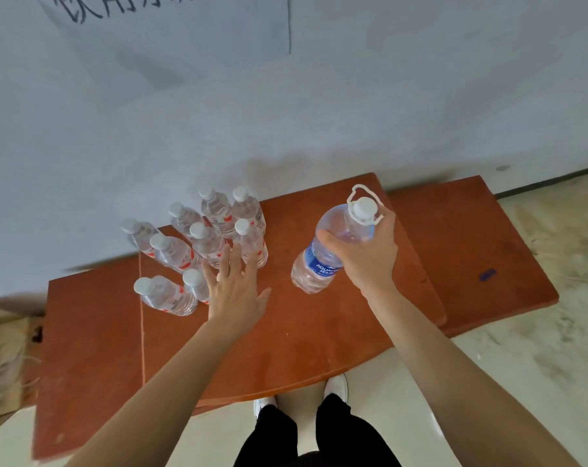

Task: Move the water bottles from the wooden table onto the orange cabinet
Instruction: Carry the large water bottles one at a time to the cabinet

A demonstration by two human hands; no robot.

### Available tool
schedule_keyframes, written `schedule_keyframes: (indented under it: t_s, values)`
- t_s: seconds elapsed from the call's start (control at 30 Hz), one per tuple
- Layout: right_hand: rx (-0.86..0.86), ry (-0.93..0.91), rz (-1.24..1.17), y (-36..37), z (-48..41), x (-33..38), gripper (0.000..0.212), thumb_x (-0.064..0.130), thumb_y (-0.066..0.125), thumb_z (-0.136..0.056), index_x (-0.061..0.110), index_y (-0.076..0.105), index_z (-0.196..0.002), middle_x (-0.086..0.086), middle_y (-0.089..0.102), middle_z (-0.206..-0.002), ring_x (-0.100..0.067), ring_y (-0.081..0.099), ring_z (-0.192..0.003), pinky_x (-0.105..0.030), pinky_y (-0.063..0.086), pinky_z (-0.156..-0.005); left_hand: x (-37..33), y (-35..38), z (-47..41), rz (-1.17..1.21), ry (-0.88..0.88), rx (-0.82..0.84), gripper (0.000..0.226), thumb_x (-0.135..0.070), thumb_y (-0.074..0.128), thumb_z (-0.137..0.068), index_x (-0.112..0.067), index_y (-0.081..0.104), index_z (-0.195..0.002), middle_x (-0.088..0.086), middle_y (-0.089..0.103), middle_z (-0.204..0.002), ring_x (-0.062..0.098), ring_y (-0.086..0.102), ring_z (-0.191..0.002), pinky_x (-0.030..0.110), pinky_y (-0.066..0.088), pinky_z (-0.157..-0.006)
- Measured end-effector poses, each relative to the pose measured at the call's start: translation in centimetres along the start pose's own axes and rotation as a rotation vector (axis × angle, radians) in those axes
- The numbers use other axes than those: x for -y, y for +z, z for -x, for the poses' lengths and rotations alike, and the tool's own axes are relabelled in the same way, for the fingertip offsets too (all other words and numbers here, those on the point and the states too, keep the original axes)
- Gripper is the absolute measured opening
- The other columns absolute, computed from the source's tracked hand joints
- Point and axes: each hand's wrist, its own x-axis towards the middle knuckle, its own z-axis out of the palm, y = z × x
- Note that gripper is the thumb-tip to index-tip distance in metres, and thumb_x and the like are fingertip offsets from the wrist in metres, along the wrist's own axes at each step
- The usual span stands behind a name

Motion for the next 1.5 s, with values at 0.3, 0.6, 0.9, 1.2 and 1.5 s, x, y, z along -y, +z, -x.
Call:
schedule_keyframes:
  t_s: [0.3,0.6,0.9,1.2,1.5]
  values:
    - [0.197,-0.092,0.173,4.7,0.3,-2.3,0.079,0.048,0.093,-0.064,0.037,0.038,-0.119,0.021,0.057,-0.106,-0.002,0.061,-0.089,-0.013,0.05,-0.082,2.8,2.4,1.1,-0.046,0.031,0.211,0.098,-0.066,0.049,-0.092,-0.018,-0.002,-0.16,0.014,-0.03,-0.162,0.035,-0.038,-0.142,0.052,-0.009,-0.118]
    - [0.316,-0.153,0.305,4.6,-0.4,-3.8,0.087,0.057,0.088,-0.067,0.035,0.033,-0.13,0.019,0.052,-0.122,-0.006,0.059,-0.111,-0.022,0.054,-0.088,3.1,1.5,1.0,-0.017,0.04,0.3,0.096,-0.048,0.055,-0.093,-0.02,-0.009,-0.159,0.012,-0.034,-0.16,0.036,-0.037,-0.144,0.056,-0.002,-0.12]
    - [0.208,-0.503,0.493,0.7,1.6,-3.1,0.081,0.064,0.054,-0.094,0.033,0.016,-0.158,-0.01,0.01,-0.169,-0.029,0.02,-0.154,-0.039,0.031,-0.115,3.8,-1.8,3.6,0.212,-0.064,0.018,0.07,-0.062,0.014,-0.101,-0.028,0.003,-0.161,-0.002,-0.021,-0.164,0.023,-0.02,-0.152,0.053,0.003,-0.125]
    - [0.36,-0.935,0.368,7.2,6.4,6.3,0.074,0.061,0.041,-0.101,0.026,0.019,-0.162,-0.015,-0.003,-0.17,-0.033,0.0,-0.157,-0.062,0.019,-0.122,7.5,-9.6,13.8,0.123,-0.524,-0.5,0.065,-0.057,0.017,-0.104,-0.028,0.002,-0.16,0.004,-0.011,-0.168,0.024,-0.017,-0.154,0.056,-0.003,-0.122]
    - [0.668,-1.282,0.282,14.9,25.2,12.9,0.075,0.067,0.037,-0.099,0.034,0.013,-0.163,-0.009,-0.009,-0.171,-0.032,-0.011,-0.157,-0.064,0.005,-0.123,14.6,-12.1,34.4,-0.088,-0.923,-0.579,0.07,-0.06,0.027,-0.1,-0.028,0.011,-0.161,0.006,-0.01,-0.168,0.029,-0.015,-0.154,0.062,-0.004,-0.121]
